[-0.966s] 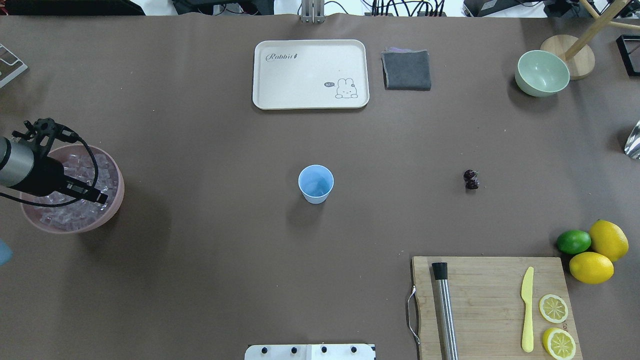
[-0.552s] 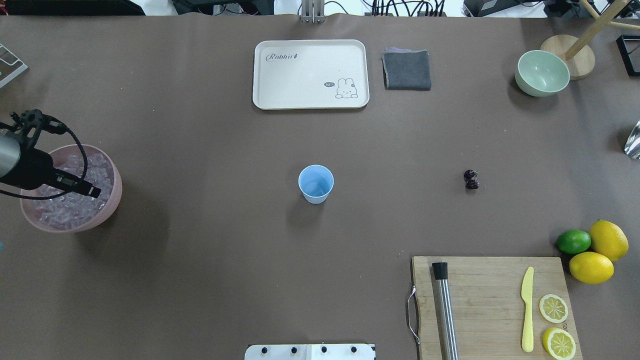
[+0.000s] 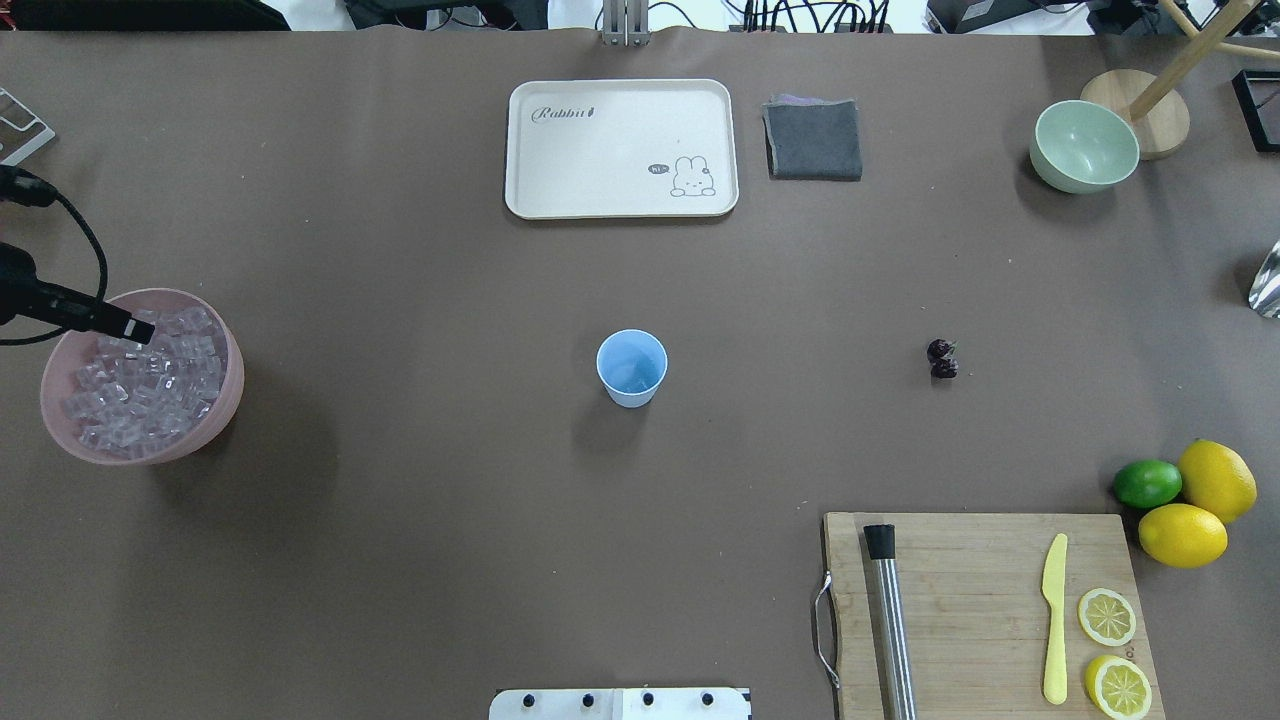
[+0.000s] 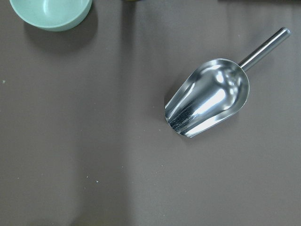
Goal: Put ice and cherries in cup
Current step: 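Lower the left gripper into the ice and grasp another cube, then carry the second ice cube with the left gripper over the cup, then open the left gripper to drop the ice into the cup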
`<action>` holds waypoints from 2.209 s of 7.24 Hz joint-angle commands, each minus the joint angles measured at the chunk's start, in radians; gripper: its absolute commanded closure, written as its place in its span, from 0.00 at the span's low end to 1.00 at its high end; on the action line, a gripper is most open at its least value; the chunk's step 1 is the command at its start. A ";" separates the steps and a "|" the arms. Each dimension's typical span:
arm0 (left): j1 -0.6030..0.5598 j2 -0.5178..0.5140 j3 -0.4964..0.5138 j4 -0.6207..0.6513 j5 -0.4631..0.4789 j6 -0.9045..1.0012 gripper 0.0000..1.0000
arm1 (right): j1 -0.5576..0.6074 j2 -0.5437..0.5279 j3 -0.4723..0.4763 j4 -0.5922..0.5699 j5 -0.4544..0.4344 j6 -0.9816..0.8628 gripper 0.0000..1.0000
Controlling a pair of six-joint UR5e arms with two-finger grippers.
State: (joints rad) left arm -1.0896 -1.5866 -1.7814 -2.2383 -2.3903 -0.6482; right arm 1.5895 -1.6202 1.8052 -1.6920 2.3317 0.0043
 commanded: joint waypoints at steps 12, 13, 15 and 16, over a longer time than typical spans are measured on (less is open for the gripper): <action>0.590 -0.684 0.217 0.051 0.623 -0.581 1.00 | 0.000 0.002 -0.018 0.000 0.000 0.026 0.00; 0.588 -0.676 0.212 0.052 0.620 -0.581 1.00 | 0.000 0.005 -0.018 0.000 0.000 0.028 0.00; 0.588 -0.673 0.211 0.057 0.622 -0.581 0.06 | 0.000 0.017 -0.020 0.000 0.000 0.028 0.00; 0.586 -0.673 0.212 0.057 0.625 -0.584 0.03 | 0.000 0.020 -0.020 0.000 0.000 0.028 0.00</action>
State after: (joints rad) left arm -0.5020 -2.2608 -1.5697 -2.1822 -1.7683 -1.2294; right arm 1.5892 -1.6040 1.7857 -1.6920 2.3316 0.0321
